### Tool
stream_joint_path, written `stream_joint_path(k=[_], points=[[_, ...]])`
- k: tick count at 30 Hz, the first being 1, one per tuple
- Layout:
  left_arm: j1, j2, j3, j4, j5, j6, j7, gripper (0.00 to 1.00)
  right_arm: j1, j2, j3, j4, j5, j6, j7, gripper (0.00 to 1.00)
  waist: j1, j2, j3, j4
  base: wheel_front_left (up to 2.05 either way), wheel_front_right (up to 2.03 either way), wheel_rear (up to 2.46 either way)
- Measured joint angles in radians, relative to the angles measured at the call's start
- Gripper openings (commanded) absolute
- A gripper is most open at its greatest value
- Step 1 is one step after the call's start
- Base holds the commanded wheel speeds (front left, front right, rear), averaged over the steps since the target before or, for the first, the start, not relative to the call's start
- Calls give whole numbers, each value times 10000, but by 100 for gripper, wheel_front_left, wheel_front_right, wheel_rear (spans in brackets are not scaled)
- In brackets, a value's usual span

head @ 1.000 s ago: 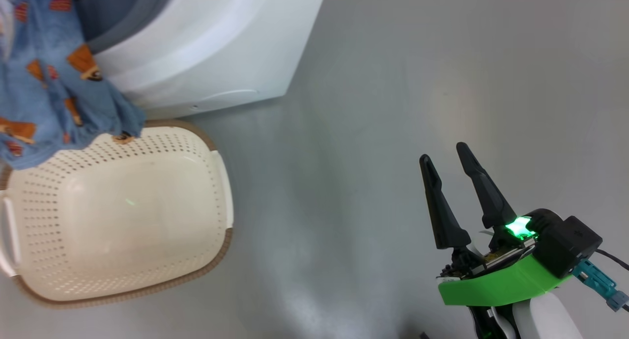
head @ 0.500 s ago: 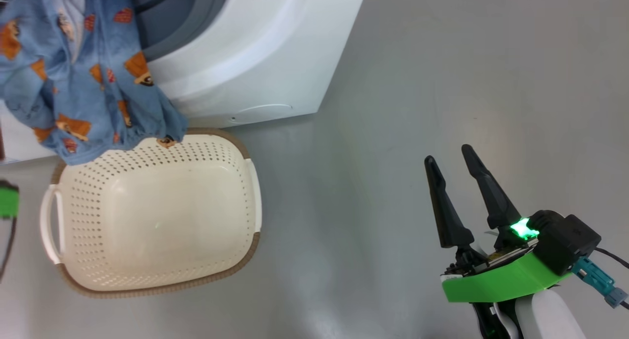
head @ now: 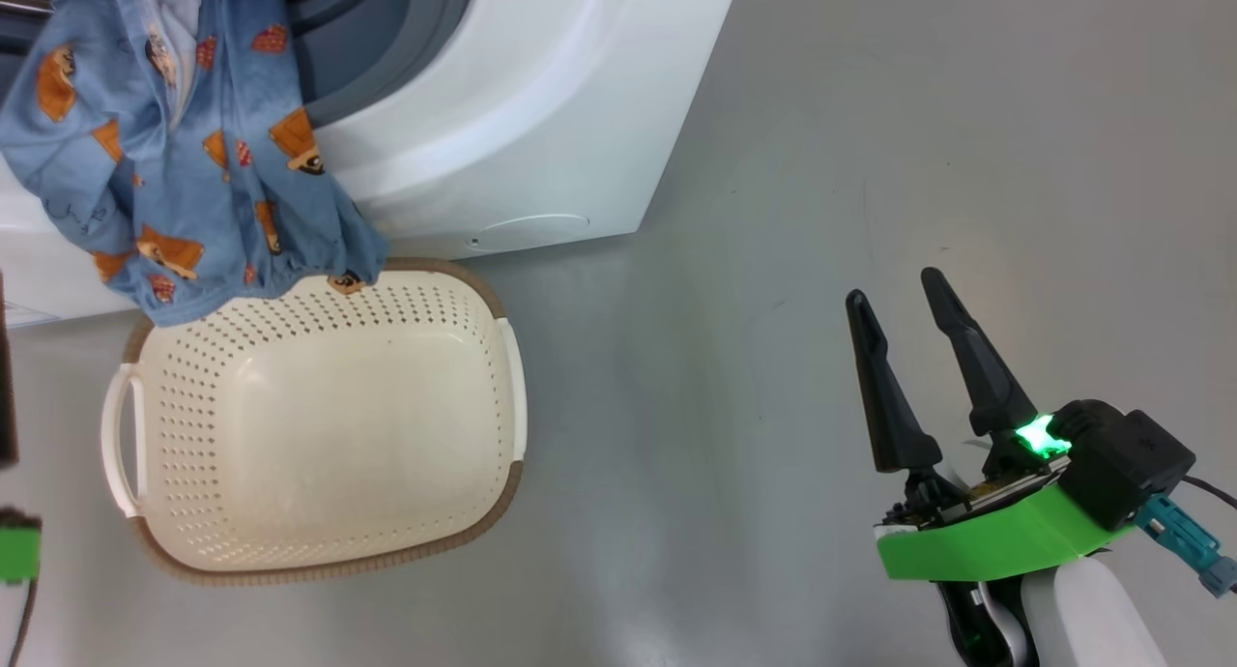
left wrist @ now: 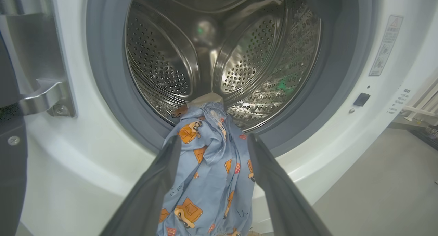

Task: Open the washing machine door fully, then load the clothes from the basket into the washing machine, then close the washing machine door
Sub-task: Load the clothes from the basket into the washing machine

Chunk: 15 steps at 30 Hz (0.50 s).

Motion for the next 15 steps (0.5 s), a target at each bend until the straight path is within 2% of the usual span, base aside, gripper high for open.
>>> stream_joint_path(k=[15], points=[[1806,-575,823,-1126,100,-6,0,100,59,0,-188,-121,-75,0,0,100,0,0,-166,-9,0,0,0]])
